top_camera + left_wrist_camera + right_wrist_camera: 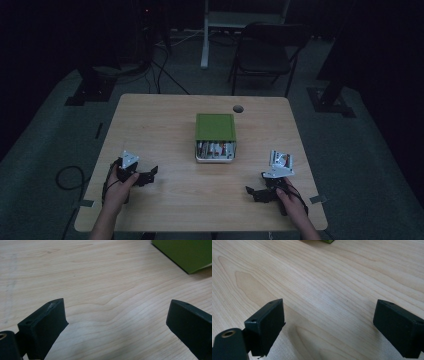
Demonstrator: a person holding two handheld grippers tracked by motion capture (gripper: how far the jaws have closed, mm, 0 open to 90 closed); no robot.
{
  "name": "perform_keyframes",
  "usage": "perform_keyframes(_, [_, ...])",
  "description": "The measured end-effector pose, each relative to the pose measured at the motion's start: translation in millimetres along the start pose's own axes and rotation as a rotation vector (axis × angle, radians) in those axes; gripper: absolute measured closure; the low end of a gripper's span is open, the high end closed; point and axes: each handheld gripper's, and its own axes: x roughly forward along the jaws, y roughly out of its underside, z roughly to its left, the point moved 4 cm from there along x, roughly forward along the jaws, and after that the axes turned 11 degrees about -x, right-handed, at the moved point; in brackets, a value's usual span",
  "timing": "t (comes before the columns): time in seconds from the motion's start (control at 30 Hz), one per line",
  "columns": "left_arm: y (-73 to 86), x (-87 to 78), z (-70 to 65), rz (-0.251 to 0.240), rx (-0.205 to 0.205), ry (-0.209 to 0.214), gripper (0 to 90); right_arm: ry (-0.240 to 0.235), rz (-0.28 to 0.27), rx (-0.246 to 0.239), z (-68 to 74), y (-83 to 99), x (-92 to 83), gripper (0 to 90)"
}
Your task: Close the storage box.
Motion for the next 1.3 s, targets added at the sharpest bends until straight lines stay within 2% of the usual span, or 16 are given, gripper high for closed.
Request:
perform_keyframes(0.1, [1.8, -4.6, 1.8, 0.005, 0.004, -0.03, 3.1, -0.003, 0.015, -0.005, 0.8, 0.1, 1.2, 9.8])
perform_keyframes(0.2, [5.0, -7.9, 2.9, 0.015, 0.011, -0.042, 3.0, -0.003, 0.026, -0.014, 1.5, 0.2, 2.1, 9.7])
perform_keyframes(0.33, [8.6, -11.2, 6.3, 0.026, 0.004, -0.074, 3.1, -0.003, 0.031, -0.023, 2.0, 0.0, 2.4, 9.8])
perform_keyframes(0.4, [10.1, -12.4, 9.2, 0.028, 0.007, -0.093, 3.1, 0.001, 0.041, -0.052, 2.8, 0.2, 2.9, 9.8])
perform_keyframes(0.47, [10.1, -12.4, 9.2, 0.028, 0.007, -0.093, 3.1, 0.005, 0.045, -0.068, 3.5, 0.3, 3.3, 9.8])
perform_keyframes(0.5, [13.2, -13.1, 13.0, 0.034, 0.001, -0.114, 3.0, 0.014, 0.054, -0.086, 4.7, 0.3, 3.8, 9.8])
perform_keyframes(0.57, [15.9, -13.2, 16.0, 0.047, 0.004, -0.138, 3.1, 0.014, 0.053, -0.085, 4.6, 0.3, 3.8, 9.7])
perform_keyframes(0.63, [16.9, -13.0, 17.2, 0.046, -0.002, -0.143, 3.1, 0.014, 0.054, -0.085, 4.6, 0.3, 3.8, 9.8])
perform_keyframes(0.7, [17.3, -13.8, 21.2, 0.021, -0.025, -0.133, 3.1, 0.014, 0.054, -0.085, 4.7, 0.3, 3.8, 9.7])
perform_keyframes(0.77, [17.7, -14.5, 26.2, 0.014, -0.041, -0.156, 3.1, 0.014, 0.053, -0.085, 4.7, 0.3, 3.8, 9.7])
perform_keyframes(0.97, [24.3, -18.3, 40.2, 0.065, -0.069, -0.249, 3.1, 0.014, 0.053, -0.085, 4.7, 0.3, 3.9, 9.8])
perform_keyframes(1.13, [29.5, -19.2, 46.9, 0.103, -0.098, -0.294, 3.1, 0.014, 0.053, -0.085, 4.6, 0.3, 3.9, 9.7])
perform_keyframes(1.2, [31.6, -18.5, 48.2, 0.113, -0.106, -0.301, 3.1, 0.013, 0.053, -0.085, 4.6, 0.3, 3.9, 9.8])
perform_keyframes(1.3, [33.6, -17.6, 49.2, 0.115, -0.141, -0.299, 3.0, 0.014, 0.053, -0.085, 4.7, 0.3, 3.9, 9.7])
